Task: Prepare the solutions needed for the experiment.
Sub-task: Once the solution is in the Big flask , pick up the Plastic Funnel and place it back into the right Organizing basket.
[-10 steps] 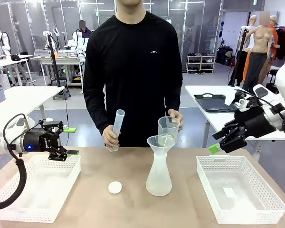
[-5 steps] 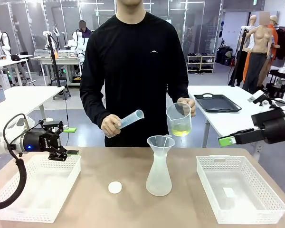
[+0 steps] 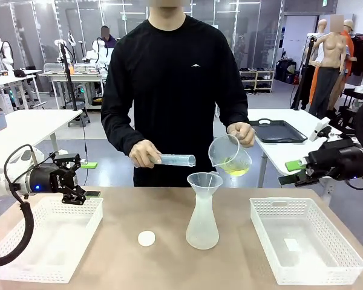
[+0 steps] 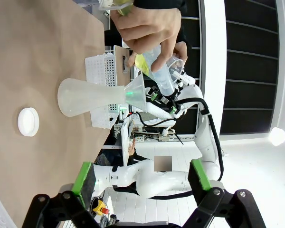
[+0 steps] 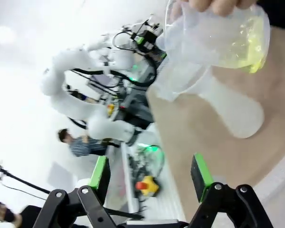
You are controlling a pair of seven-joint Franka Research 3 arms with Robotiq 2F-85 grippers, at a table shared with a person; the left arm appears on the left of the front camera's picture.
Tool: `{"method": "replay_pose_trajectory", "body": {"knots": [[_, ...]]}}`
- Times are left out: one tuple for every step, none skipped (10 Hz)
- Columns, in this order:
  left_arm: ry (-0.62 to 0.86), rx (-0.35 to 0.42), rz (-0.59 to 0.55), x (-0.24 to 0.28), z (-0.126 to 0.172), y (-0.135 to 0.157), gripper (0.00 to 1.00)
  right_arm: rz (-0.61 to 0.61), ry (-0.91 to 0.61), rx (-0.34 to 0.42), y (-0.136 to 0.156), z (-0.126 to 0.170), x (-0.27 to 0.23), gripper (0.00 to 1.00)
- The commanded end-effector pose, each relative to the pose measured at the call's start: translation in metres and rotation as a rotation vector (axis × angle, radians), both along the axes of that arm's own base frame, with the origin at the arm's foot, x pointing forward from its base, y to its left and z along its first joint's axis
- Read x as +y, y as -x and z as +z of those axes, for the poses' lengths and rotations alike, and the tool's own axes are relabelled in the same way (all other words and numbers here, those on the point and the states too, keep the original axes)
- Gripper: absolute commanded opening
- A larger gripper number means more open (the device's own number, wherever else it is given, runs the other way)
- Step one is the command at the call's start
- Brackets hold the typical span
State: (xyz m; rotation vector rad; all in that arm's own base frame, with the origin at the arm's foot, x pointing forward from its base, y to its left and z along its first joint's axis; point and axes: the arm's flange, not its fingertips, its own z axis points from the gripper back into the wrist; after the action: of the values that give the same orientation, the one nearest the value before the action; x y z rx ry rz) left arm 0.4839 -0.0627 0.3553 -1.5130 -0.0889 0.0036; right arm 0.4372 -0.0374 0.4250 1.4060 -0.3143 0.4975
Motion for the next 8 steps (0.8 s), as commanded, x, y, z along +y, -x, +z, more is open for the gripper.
{"method": "replay_pose_trajectory", "body": {"knots": [[0.008,-0.022,0.016,-0.001,0.001,-0.001,1.00,0.017,-0.055,0.145,-0.029,-0.005,-0.011,0.86],[0.008,-0.022,0.016,-0.001,0.001,-0.001,1.00,-0.002,0.002,0.205,-0.035,-0.013,-0.016,0.86],[0.008,-0.022,0.016,-0.001,0.001,-0.001,1.00,-0.002,0.016,0.255,-0.039,-0.019,-0.018,0.86],[0.008,-0.022,0.016,-0.001,0.001,-0.001,1.00,-0.017,0.044,0.295,-0.044,-0.024,-0.019,0.86],[0.008,-0.022,0.016,-0.001,0.001,-0.001,1.00,-0.049,0.054,0.318,-0.047,-0.025,-0.020,0.86],[0.008,-0.022,0.016,-0.001,0.001,-0.001,1.00,-0.059,0.018,0.332,-0.048,-0.028,-0.020,0.86],[0.008,-0.022,0.016,-0.001,0.001,-0.001,1.00,-0.100,0.028,0.361,-0.048,-0.033,-0.023,0.86],[0.008,-0.022,0.016,-0.001,0.001,-0.001,1.00,-0.145,0.043,0.386,-0.046,-0.041,-0.028,0.86]]}}
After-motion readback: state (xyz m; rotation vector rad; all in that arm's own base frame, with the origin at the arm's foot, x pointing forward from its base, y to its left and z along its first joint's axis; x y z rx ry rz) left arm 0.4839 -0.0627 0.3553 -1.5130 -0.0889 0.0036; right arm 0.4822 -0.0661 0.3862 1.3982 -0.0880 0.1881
